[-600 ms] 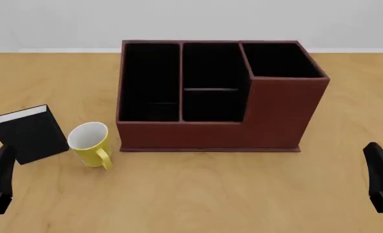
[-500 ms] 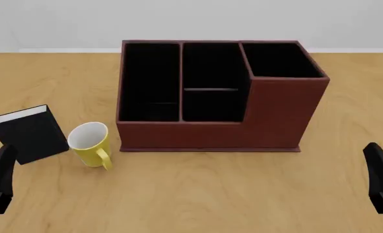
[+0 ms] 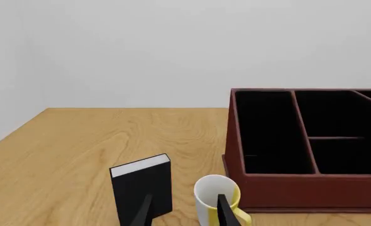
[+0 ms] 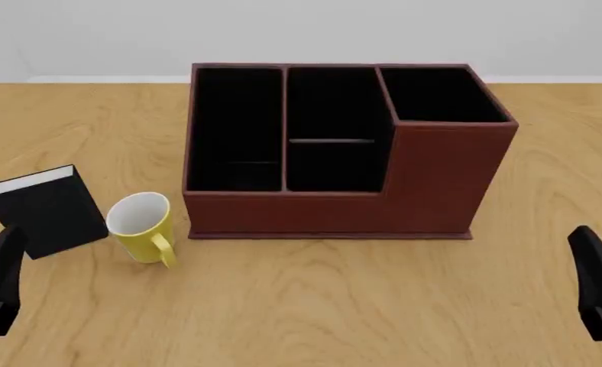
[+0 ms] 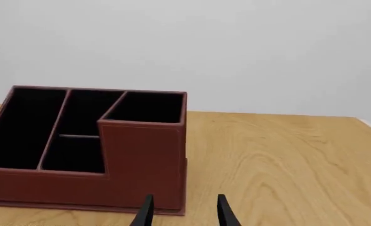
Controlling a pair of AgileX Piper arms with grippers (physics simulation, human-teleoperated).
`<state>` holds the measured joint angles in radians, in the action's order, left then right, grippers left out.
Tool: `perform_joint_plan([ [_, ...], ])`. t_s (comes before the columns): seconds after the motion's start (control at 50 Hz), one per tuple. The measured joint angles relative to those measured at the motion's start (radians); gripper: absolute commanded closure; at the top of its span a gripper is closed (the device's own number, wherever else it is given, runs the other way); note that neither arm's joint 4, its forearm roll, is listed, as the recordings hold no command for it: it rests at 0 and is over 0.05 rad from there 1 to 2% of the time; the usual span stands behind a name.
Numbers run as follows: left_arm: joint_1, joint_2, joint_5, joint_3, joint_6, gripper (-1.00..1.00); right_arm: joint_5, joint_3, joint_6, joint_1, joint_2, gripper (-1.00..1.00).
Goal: Pick up the yellow and white mug and place it to the right of the caddy.
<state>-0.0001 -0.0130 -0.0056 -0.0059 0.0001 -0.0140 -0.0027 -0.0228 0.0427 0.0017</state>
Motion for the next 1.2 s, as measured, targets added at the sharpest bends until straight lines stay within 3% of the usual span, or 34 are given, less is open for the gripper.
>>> perform_joint_plan([
  [0.14,0.0,0.0,0.001,-0.001,0.0,-1.0,0.021,-0.011,0.01,0.03,0.001,-1.0],
  [0.48,0.0,-0.01,-0.011,0.001,0.001,-1.0,0.034,-0.029,-0.034,0.172,0.046,-1.0],
  [0.86,0.0,-0.01,-0.01,0.0,0.001,-1.0,-0.105,-0.07,-0.006,0.312,0.3,-1.0],
  [1.2,0.0,-0.012,-0.012,-0.001,0.002,-1.0,-0.226,-0.087,-0.026,0.434,0.465,-1.0],
])
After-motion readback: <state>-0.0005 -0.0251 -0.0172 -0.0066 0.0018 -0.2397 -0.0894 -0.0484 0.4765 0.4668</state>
